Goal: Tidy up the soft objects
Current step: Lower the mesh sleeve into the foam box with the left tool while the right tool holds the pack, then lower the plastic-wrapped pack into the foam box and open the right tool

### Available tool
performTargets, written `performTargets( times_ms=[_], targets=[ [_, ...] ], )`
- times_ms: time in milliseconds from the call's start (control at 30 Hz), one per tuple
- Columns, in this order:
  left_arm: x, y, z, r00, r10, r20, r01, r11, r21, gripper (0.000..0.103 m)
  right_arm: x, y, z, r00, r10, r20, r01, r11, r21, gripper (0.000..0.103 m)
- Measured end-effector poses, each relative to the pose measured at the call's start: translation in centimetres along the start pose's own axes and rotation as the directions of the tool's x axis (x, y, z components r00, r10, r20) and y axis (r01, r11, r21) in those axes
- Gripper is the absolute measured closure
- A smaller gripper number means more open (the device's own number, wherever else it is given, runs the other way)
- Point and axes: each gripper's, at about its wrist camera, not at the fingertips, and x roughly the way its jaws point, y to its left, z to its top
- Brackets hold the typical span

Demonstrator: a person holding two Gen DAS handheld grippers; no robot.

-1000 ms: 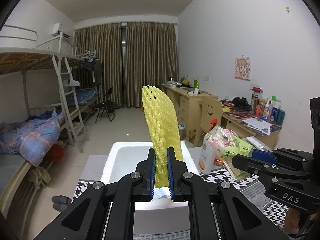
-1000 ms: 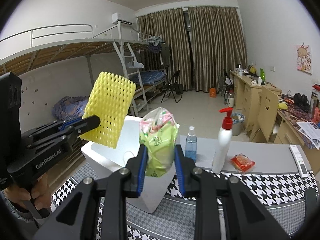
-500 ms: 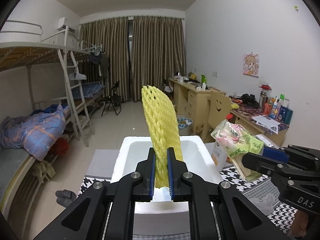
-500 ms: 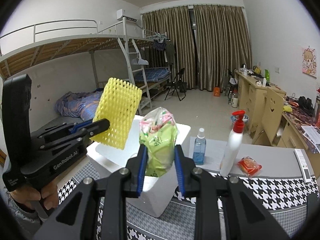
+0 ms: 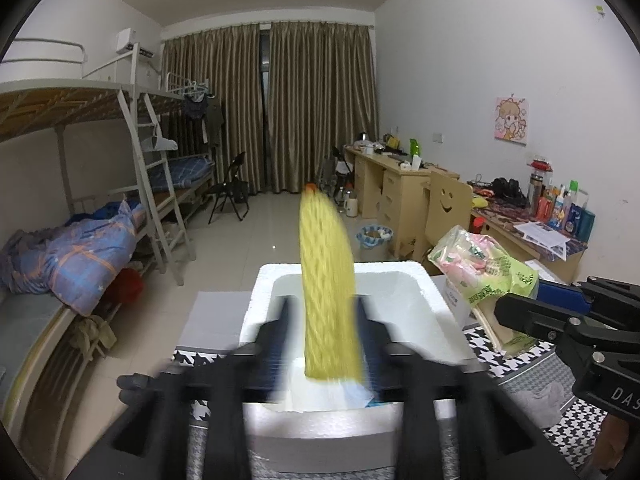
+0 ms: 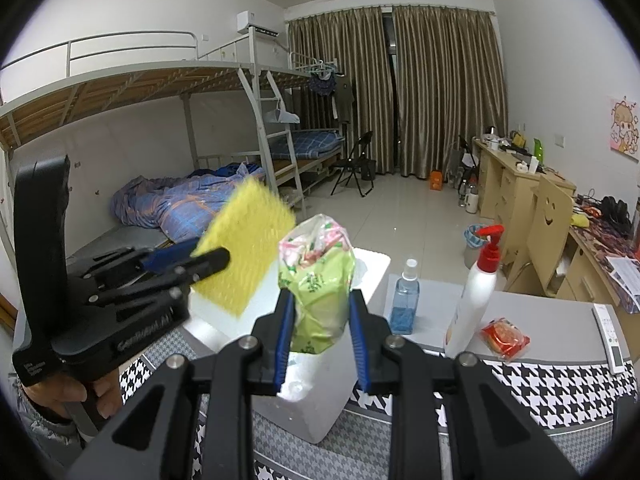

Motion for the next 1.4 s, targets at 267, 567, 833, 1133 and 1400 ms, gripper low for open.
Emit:
performTargets(
  times_ms=[267,567,833,1133,1400],
  targets=[
    [-1.0,1.2,-0.2,0.997,0.042,0.057,-0.04,0.999,-0.036,0.018,0.8,0.7,0.1,1.0,0.009,-0.014,-0.009,1.0,-0.008,0.072],
    [-1.8,2.1,0.0,0.996,0.052,0.075,-0.047,0.997,-0.057,0.006,1.5,1.6,0.4,0.999,0.024,-0.024,-0.025,0.999,-0.023,0.071],
    [-2.2,2.8,-0.2,0.995,0.061,0.08,-0.056,0.996,-0.065,0.001,2.7,2.1,0.7,0.998,0.045,-0.047,-0.046,0.999,-0.027,0.071],
    [-2.7,3.6,-0.7,0.994,0.074,0.078,-0.069,0.995,-0.067,0.001,3.7,2.7,1.1,0.998,0.033,-0.051,-0.035,0.998,-0.043,0.071],
    [-3.2,4.0,-0.9,0.994,0.083,0.078,-0.077,0.995,-0.07,0.001,5.0,3.0,0.9,0.996,0.037,-0.078,-0.04,0.999,-0.037,0.042]
  ],
)
